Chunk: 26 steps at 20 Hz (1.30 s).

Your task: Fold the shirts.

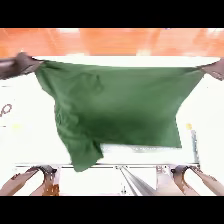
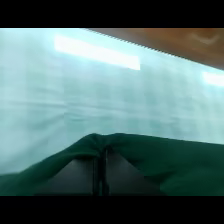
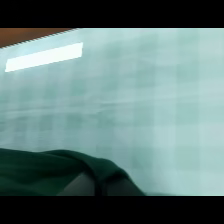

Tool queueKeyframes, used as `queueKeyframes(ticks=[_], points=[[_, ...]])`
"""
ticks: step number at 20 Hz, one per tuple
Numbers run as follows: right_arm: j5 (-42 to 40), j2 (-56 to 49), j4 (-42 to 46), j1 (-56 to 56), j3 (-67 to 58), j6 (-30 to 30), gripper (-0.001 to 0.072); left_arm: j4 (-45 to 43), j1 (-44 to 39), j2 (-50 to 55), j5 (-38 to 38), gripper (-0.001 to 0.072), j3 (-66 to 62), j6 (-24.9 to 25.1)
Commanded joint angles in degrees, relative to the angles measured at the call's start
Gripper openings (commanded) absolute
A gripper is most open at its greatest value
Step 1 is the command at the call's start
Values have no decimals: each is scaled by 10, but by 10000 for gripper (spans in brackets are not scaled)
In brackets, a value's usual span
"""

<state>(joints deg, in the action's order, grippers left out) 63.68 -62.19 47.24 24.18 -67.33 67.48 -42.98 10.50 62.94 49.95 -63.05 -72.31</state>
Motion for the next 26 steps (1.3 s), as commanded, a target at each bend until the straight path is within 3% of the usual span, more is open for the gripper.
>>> queueKeyframes(ticks=[1, 4, 7, 10, 13, 16, 21, 26], points=[[-68, -167, -50, -4, -38, -33, 23, 16, -28, 174, -77, 20, -58, 11], [-68, -284, -49, -32, -125, -15, 23, 16, -42, 277, -69, 20, -135, -16], [-69, -361, -45, -61, -202, 10, 23, 16, -46, 336, -62, 20, -183, -79], [-70, -404, -30, -75, -247, 33, 23, 14, -45, 350, -48, 20, -194, -83], [-62, -406, -21, -74, -249, 35, 23, 7, -41, 349, -3, 20, -194, -83], [-11, -396, -4, -55, -250, 31, 23, 1, -22, 341, 109, 20, -194, -92], [106, -387, 95, -30, -246, 36, 23, -163, -25, 323, 261, 20, -188, -92], [113, -387, 115, -33, -191, 38, 23, -182, -52, 325, 265, 20, -109, -92]])
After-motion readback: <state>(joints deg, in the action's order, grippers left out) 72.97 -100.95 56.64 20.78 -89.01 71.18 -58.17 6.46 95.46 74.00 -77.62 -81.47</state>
